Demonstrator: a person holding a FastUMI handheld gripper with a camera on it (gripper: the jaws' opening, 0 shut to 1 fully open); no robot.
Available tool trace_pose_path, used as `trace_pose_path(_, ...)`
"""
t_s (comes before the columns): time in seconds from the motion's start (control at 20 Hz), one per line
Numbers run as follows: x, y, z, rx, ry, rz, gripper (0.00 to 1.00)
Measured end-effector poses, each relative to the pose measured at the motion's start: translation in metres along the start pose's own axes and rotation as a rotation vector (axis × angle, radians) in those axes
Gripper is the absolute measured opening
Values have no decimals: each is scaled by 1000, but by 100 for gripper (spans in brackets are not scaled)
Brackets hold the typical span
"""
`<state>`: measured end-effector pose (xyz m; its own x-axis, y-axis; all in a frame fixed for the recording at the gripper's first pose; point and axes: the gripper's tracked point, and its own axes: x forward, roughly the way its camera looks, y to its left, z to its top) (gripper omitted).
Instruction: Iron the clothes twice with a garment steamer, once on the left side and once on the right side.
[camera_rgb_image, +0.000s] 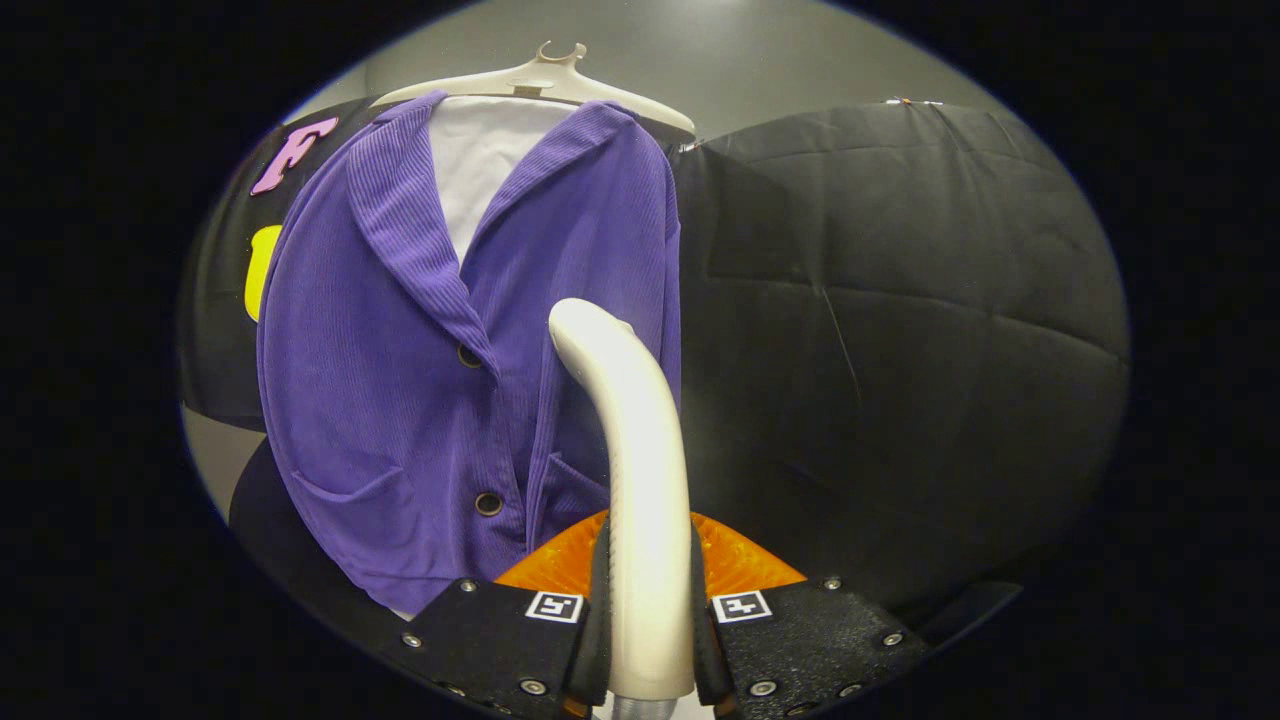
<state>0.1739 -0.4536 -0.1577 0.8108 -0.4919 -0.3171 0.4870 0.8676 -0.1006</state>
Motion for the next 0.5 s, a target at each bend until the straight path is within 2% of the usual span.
trace_pose_path(0.5, 2, 1, -70, -45, 97, 23, 33)
